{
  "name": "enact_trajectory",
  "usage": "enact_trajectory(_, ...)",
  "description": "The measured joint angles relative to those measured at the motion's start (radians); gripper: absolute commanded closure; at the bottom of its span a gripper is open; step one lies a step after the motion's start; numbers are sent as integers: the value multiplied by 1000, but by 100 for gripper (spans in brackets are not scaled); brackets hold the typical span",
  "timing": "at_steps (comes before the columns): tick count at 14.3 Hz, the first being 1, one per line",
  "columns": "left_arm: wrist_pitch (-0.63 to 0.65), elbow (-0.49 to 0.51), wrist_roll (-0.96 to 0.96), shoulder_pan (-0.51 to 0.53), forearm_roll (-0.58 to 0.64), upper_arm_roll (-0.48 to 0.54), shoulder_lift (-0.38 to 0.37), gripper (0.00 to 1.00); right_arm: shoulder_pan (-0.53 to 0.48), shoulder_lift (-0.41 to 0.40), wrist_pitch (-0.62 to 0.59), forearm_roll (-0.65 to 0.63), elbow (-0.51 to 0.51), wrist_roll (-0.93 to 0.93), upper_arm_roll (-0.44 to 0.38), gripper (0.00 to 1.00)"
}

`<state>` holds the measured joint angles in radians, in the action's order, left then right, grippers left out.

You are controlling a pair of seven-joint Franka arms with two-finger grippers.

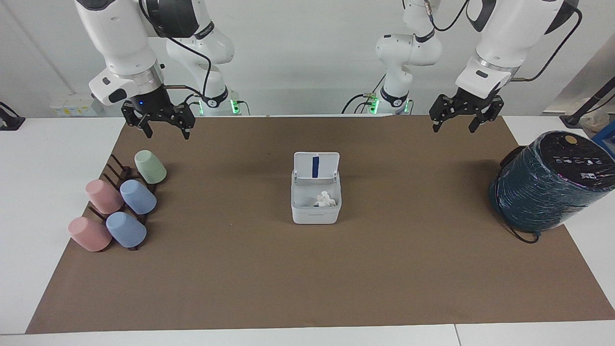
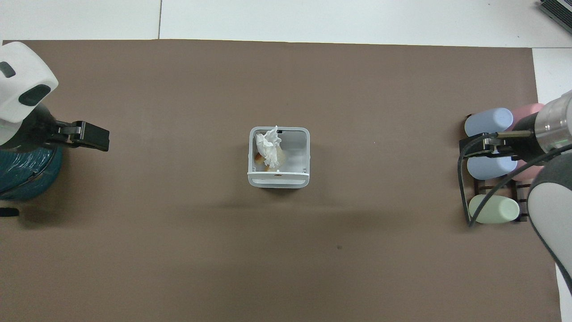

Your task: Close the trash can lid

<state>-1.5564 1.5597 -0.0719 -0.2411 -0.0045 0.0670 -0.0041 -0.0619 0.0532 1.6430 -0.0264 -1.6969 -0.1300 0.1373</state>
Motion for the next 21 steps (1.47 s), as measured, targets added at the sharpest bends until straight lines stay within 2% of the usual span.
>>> enact_trajectory(1, -1, 2, 0, 0, 0, 0, -1, 0, 6, 0, 0, 0, 0, 0, -6, 0)
enact_trajectory(5, -3, 6, 0, 0, 0, 0, -6, 0, 90, 0, -1, 0, 0, 0, -114, 0)
enact_trajectory(11, -19, 14, 0, -4, 0, -10, -9, 0, 91, 0, -1, 0, 0, 0, -135, 0)
enact_trajectory(12, -38, 29, 0, -11, 0, -15, -14, 6, 92, 0, -1, 0, 0, 0, -134, 0)
enact_trajectory(14, -64, 83, -30, -55, -1, -18, -34, 50, 93, 0, -1, 0, 0, 0, -135, 0)
enact_trajectory(15, -72, 120, -79, -86, -7, -20, -49, 58, 93, 0, -1, 0, 0, 0, -135, 0)
enact_trajectory(16, -90, 161, -138, -121, -14, -22, -69, 59, 93, 0, -1, 0, 0, 0, -134, 0)
enact_trajectory(18, -148, 241, -241, -202, -22, -26, -108, 74, 93, 0, -1, 0, 0, 0, -134, 0)
enact_trajectory(21, -236, 343, -435, -345, -23, -31, -163, 78, 93, 0, -1, 0, 0, 0, -134, 0)
